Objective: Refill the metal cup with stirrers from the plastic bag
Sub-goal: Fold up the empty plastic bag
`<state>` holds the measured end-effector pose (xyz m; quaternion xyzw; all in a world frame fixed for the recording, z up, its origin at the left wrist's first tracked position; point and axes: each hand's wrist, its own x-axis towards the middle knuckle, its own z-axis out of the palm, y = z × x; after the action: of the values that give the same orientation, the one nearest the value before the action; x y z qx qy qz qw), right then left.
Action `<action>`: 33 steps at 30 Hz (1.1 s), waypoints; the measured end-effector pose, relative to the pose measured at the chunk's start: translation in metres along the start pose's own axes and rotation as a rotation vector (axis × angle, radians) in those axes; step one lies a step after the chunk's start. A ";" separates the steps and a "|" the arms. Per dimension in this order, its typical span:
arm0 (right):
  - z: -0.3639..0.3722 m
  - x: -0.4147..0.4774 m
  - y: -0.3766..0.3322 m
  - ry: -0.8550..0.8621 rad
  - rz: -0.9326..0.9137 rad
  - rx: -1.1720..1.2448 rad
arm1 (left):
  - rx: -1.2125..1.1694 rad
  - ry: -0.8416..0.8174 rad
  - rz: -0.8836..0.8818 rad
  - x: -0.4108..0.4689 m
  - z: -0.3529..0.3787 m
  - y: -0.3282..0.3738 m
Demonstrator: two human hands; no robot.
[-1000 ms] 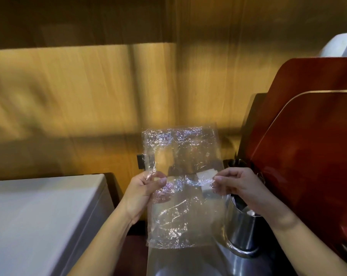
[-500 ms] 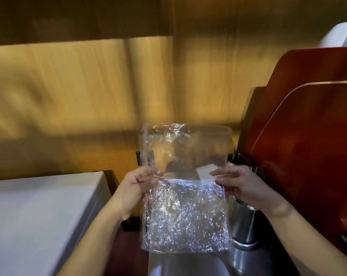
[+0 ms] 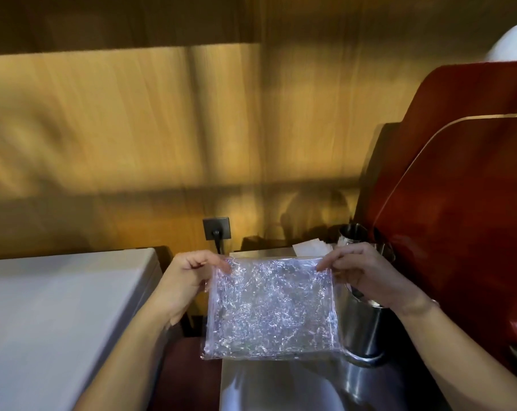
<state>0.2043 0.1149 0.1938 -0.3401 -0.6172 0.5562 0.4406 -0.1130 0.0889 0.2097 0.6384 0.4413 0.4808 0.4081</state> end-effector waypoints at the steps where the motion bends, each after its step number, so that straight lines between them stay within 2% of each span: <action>1: 0.002 0.000 -0.002 -0.012 0.006 -0.027 | -0.002 -0.014 -0.030 0.000 -0.002 -0.003; 5: 0.016 -0.002 -0.010 -0.021 -0.047 -0.310 | -0.162 0.010 -0.134 -0.003 -0.002 -0.011; 7: 0.025 -0.002 -0.016 -0.072 -0.056 -0.372 | -0.155 0.029 -0.127 -0.004 0.004 -0.011; 12: 0.052 0.002 -0.035 -0.273 -0.007 -0.512 | 0.078 -0.363 -0.155 -0.010 0.039 -0.011; 15: 0.065 0.006 -0.038 -0.305 0.005 -0.589 | 0.032 -0.479 -0.130 -0.014 0.070 -0.018; 19: 0.065 0.009 -0.036 -0.239 0.027 -0.609 | -0.027 -0.282 -0.070 -0.019 0.084 -0.028; 23: 0.048 0.005 -0.027 -0.206 0.192 -0.541 | -0.144 -0.178 -0.152 -0.021 0.070 -0.031; 25: 0.042 0.000 -0.020 -0.157 0.214 -0.437 | -0.230 -0.080 -0.215 -0.021 0.065 -0.033; 29: 0.048 -0.006 0.009 0.103 0.219 -0.068 | -0.382 0.089 -0.363 -0.021 0.065 -0.040; 33: 0.067 -0.014 0.048 0.312 0.328 0.006 | -0.317 0.137 -0.436 -0.025 0.072 -0.056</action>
<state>0.1449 0.0836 0.1443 -0.5166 -0.4764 0.5626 0.4355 -0.0563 0.0738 0.1362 0.4227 0.5140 0.4868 0.5658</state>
